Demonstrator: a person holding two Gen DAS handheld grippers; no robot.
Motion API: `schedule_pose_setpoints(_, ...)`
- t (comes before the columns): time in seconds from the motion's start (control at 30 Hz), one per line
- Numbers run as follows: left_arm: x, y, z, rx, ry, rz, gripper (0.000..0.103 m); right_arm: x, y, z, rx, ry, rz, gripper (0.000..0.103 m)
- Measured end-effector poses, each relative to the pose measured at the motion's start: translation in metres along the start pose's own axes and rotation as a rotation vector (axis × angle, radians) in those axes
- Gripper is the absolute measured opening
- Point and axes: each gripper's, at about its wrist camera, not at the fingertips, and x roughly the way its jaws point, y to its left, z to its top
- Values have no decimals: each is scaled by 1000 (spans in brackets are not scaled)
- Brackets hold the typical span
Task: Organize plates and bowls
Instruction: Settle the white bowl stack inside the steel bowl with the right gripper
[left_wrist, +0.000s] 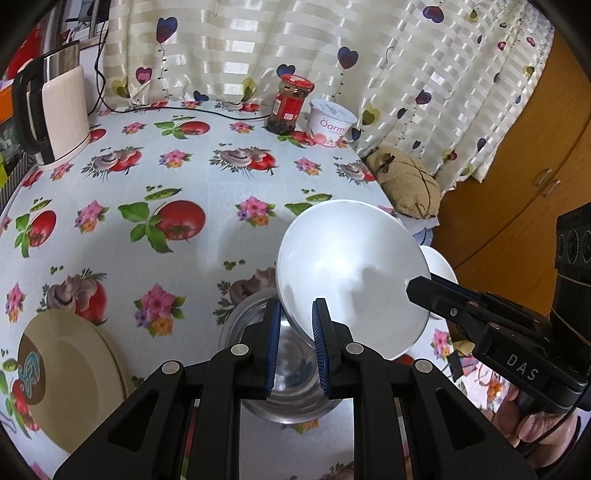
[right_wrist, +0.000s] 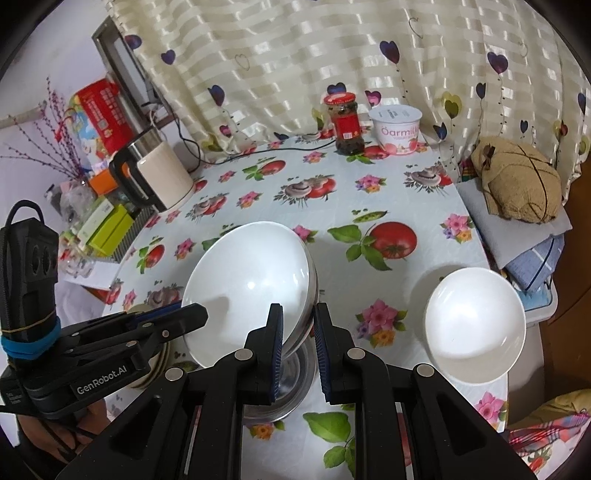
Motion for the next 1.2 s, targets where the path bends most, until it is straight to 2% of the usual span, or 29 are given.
schedule_pose_setpoints(0.53,9,13,-23,-18,54,24,18,19,5,-23,6,75,17,17)
schedule_pose_setpoints(1.2,22,20,-33,-22,101,42,18,40,3,-38,17,146,22,17)
